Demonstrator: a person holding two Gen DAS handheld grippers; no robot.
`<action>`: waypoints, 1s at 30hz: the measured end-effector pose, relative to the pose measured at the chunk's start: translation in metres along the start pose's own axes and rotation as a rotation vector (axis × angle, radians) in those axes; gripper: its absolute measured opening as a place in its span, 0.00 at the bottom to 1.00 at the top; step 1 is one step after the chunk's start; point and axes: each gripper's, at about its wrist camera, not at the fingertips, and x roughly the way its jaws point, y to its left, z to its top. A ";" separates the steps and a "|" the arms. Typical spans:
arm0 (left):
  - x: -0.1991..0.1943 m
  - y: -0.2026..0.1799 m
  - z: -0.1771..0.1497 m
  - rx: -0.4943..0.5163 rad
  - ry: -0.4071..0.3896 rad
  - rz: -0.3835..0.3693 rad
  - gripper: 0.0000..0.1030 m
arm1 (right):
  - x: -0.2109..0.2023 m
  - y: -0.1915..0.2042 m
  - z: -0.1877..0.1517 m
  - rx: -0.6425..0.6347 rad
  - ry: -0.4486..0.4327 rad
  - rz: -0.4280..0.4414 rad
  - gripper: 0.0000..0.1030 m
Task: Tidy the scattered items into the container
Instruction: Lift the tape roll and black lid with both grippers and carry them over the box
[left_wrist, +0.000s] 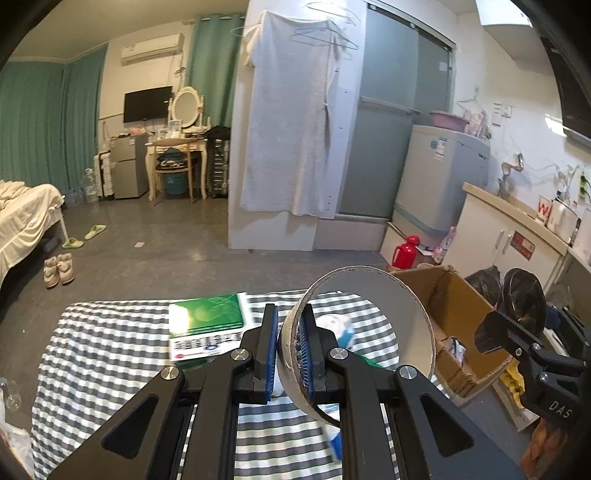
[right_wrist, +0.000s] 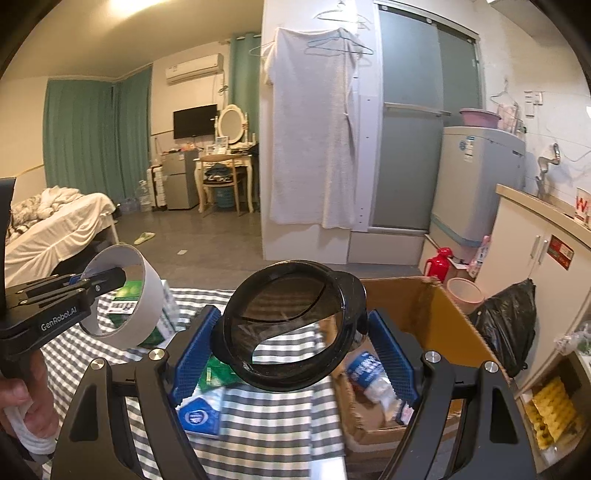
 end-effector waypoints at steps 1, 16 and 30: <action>0.001 -0.004 0.001 0.003 0.000 -0.005 0.11 | -0.001 -0.004 0.000 0.003 0.000 -0.007 0.79; 0.030 -0.067 0.014 0.065 0.019 -0.082 0.11 | -0.007 -0.068 -0.002 0.055 0.001 -0.129 0.79; 0.071 -0.125 0.014 0.109 0.060 -0.164 0.11 | 0.002 -0.128 -0.013 0.105 0.047 -0.236 0.79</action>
